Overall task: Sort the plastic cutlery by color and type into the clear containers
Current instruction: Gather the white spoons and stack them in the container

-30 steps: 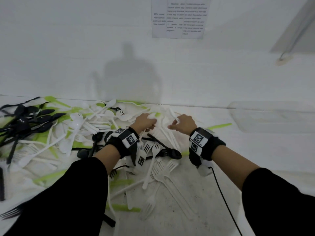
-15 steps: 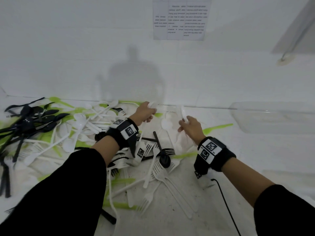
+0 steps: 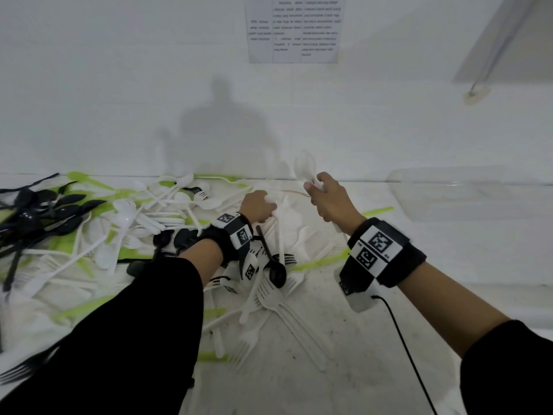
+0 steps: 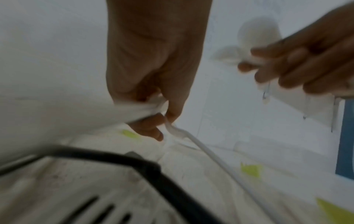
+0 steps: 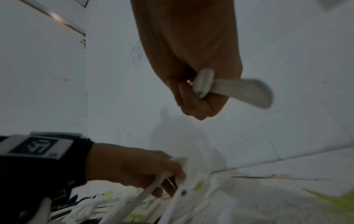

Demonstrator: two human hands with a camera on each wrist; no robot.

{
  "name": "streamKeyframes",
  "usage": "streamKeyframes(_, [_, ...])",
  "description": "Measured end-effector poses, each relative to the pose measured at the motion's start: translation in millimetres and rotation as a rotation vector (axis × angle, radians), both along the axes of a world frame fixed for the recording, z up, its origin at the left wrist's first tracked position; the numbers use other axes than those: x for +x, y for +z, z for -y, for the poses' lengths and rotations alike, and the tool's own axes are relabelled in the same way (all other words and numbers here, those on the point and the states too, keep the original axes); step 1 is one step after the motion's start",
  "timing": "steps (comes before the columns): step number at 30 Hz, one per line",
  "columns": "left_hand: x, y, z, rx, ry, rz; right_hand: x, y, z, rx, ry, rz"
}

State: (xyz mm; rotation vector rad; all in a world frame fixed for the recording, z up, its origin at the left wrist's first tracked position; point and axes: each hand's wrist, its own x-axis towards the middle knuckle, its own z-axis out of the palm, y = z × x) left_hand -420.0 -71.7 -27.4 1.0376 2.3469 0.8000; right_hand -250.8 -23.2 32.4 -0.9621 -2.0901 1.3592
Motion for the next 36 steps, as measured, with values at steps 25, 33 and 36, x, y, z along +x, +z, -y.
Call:
streamKeyframes(25, [60, 42, 79, 0.648, 0.092, 0.89, 6, -27, 68, -0.319, 0.097, -0.199])
streamKeyframes(33, [64, 47, 86, 0.73, 0.225, 0.992, 11, -31, 63, -0.215, -0.001, -0.189])
streamKeyframes(36, [60, 47, 83, 0.743, 0.303, 0.969, 11, -33, 61, -0.172, -0.006, -0.2])
